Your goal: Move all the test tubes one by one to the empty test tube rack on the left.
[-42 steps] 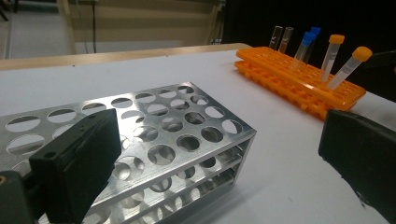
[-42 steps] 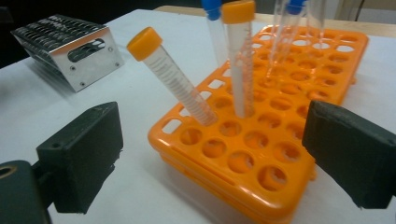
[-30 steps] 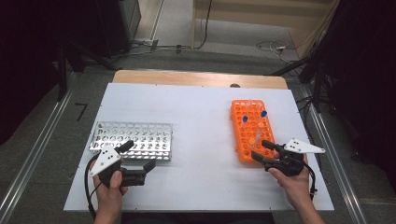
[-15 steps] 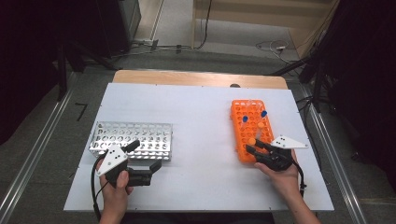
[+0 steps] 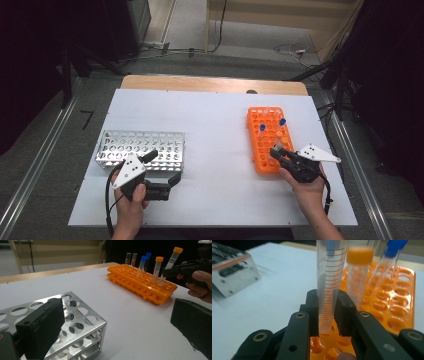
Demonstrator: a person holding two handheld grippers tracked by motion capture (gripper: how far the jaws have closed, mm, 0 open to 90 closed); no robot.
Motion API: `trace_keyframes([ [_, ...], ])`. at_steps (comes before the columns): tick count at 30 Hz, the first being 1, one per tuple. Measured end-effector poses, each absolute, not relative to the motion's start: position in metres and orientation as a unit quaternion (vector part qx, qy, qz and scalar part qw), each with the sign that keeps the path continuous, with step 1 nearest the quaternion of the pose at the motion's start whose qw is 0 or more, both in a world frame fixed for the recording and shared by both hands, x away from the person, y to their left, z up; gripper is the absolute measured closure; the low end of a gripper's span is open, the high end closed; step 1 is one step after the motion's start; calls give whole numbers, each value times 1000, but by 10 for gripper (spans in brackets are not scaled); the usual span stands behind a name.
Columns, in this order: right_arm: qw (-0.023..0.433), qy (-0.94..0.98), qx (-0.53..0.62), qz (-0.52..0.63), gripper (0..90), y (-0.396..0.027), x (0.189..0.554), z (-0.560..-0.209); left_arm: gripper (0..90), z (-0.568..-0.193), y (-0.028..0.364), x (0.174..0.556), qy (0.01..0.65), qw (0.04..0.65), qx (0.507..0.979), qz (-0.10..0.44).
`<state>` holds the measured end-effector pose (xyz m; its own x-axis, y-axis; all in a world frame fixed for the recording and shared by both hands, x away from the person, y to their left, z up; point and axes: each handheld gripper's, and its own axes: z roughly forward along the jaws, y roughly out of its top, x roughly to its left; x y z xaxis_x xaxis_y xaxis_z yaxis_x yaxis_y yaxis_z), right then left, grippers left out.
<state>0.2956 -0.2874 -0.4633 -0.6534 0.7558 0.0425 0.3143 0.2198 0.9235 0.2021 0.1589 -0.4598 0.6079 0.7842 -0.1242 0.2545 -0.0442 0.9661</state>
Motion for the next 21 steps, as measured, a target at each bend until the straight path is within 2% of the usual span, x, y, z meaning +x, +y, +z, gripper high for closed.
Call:
trace_keyframes([
  [4,206,752,343,524,729,-283,290,-457,0,-458,150,203,366,582,692,222],
  [15,128,778,299,538,729,-250,273,-459,0,-453,126,202,337,591,707,194],
  [21,105,793,273,535,729,-231,263,-461,1,-451,117,202,332,594,707,193],
])
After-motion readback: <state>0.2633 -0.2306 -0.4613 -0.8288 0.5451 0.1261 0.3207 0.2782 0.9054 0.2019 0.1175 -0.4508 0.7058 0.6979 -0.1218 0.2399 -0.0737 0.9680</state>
